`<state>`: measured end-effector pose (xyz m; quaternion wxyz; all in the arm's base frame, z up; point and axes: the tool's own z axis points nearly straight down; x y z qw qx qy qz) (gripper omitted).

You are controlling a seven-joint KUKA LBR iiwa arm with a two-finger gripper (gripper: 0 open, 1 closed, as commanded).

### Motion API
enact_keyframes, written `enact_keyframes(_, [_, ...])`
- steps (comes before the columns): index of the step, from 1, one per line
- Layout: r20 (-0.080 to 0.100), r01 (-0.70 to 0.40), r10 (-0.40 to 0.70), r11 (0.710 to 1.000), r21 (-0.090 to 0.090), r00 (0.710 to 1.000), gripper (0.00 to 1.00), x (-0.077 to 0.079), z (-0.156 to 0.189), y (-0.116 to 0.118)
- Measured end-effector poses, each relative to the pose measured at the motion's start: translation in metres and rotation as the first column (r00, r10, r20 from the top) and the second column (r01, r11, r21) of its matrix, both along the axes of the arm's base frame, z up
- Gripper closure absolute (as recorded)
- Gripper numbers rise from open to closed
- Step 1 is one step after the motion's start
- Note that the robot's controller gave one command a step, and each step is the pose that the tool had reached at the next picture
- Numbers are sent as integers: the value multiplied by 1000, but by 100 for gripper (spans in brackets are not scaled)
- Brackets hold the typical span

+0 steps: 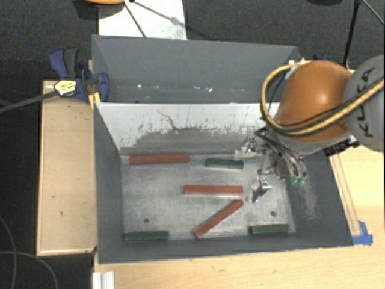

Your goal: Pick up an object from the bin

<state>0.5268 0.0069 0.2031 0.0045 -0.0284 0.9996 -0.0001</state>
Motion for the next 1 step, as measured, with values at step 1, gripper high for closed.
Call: enact_keyframes(1, [-2,-16,16,1000,1,1000,0,0,-68,-14])
